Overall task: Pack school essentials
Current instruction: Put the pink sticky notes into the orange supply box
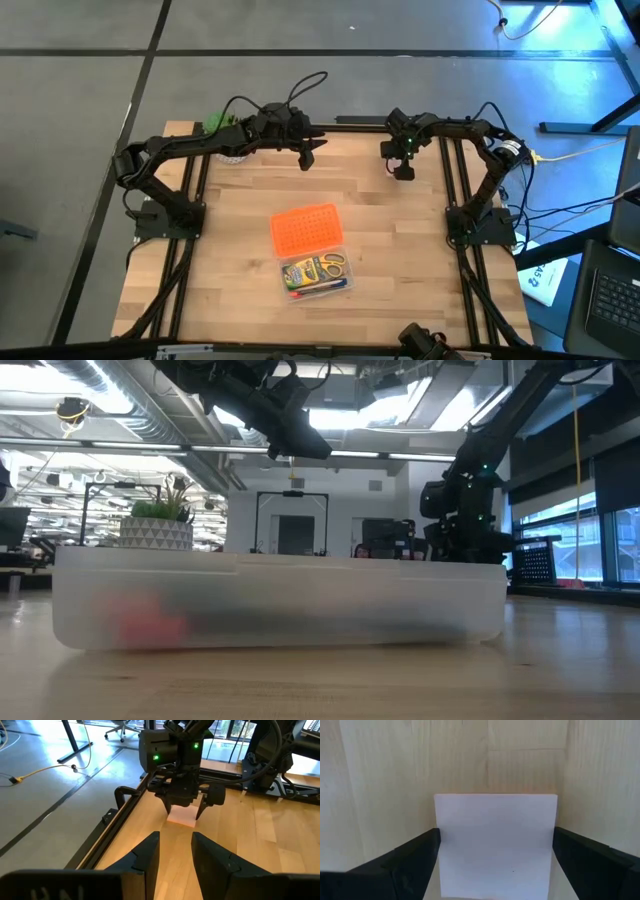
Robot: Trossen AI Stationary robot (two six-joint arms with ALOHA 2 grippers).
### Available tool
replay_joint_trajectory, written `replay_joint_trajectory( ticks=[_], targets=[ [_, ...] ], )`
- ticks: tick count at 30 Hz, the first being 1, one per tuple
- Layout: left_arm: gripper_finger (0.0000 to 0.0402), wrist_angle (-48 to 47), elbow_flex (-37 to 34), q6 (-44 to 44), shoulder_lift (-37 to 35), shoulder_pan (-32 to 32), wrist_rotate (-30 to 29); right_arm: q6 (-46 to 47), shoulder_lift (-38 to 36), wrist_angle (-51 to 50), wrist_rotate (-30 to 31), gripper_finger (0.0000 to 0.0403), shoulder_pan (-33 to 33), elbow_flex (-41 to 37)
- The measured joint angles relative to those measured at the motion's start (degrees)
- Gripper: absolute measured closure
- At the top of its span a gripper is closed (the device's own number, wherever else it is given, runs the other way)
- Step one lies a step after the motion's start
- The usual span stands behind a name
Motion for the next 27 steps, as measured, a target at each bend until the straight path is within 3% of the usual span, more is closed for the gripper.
replay_joint_trajectory(
  ticks=[27],
  targets=[
    [0.0296,0.01,0.00,0.00,0.00,0.00,0.00,3.22,0.04,-3.27,-2.85,0.0025,0.15,-0.08]
  ],
)
